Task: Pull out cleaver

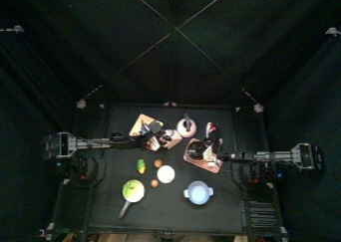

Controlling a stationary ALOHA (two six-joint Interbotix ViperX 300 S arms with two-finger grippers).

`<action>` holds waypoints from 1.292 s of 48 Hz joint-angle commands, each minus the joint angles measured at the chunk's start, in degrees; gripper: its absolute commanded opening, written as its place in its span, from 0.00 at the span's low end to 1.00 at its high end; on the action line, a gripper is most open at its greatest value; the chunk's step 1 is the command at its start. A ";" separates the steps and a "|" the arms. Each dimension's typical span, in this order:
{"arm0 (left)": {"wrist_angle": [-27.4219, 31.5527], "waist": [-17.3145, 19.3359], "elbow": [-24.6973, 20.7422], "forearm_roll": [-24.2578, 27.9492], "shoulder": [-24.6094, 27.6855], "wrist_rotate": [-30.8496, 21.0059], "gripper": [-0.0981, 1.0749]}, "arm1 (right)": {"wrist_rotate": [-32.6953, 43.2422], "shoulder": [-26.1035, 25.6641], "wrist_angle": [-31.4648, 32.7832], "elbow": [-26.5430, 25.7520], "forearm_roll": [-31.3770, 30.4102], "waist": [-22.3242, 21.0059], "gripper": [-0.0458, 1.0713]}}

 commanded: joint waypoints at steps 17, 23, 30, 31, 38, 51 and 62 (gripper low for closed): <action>0.35 -1.93 -1.32 -0.35 -3.08 0.09 0.48 | -0.09 -0.35 -0.18 -0.79 0.18 -0.09 0.88; 0.88 -2.37 -0.79 -0.35 -3.60 0.09 0.48 | -0.09 -0.35 -0.18 -0.79 0.26 -0.09 0.88; 2.46 -2.46 0.09 -0.35 -5.01 0.09 0.48 | -0.09 -0.35 -0.18 -0.79 0.35 -0.09 0.88; 2.72 -2.46 0.26 -0.35 -5.36 0.09 0.48 | -0.09 -0.35 -0.18 -0.79 0.26 -0.09 0.88; 3.34 -2.55 1.23 -0.35 -7.21 0.09 0.48 | -0.09 -0.35 -0.18 -0.79 0.26 -0.09 0.88; 3.43 -3.16 2.11 -0.44 -10.81 0.18 0.48 | -0.09 -0.35 -0.18 -0.79 0.35 -0.09 0.88; 3.78 -4.04 4.13 -0.44 -15.56 0.18 0.48 | -0.09 -0.35 -0.18 -0.79 0.44 -0.09 0.88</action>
